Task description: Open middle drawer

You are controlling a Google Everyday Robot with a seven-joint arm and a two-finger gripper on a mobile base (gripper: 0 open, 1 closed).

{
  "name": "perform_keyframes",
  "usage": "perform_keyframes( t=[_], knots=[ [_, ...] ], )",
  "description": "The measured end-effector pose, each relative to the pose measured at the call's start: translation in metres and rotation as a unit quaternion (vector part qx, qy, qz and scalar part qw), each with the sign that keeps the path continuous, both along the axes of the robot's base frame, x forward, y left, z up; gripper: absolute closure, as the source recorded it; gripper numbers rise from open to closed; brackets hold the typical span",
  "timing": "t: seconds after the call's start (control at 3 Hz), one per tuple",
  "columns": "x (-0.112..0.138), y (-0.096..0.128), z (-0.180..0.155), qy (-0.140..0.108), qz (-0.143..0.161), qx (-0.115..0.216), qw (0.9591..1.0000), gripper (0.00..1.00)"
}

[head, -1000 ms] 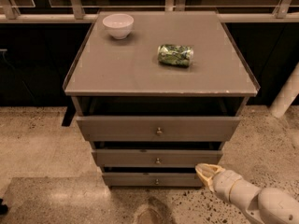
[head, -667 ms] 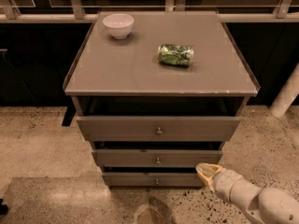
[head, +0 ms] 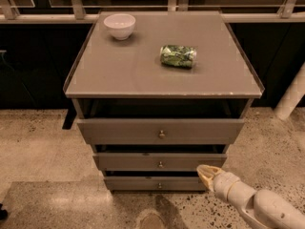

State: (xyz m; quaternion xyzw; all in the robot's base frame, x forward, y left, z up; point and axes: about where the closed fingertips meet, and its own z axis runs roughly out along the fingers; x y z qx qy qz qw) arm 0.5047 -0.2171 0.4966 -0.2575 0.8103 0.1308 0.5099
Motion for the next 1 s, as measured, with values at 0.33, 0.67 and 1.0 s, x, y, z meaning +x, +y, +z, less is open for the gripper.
perform_keyframes(
  t=[0.33,0.67,1.0],
  knots=[
    [0.029,-0.005,-0.018,-0.006,-0.009,0.013,0.9999,1.0],
    [0.061,-0.007,-0.025,-0.018,-0.015,0.016,0.9996,1.0],
    [0.089,-0.006,-0.029,-0.028,-0.024,0.017,0.9992,1.0]
  ],
)
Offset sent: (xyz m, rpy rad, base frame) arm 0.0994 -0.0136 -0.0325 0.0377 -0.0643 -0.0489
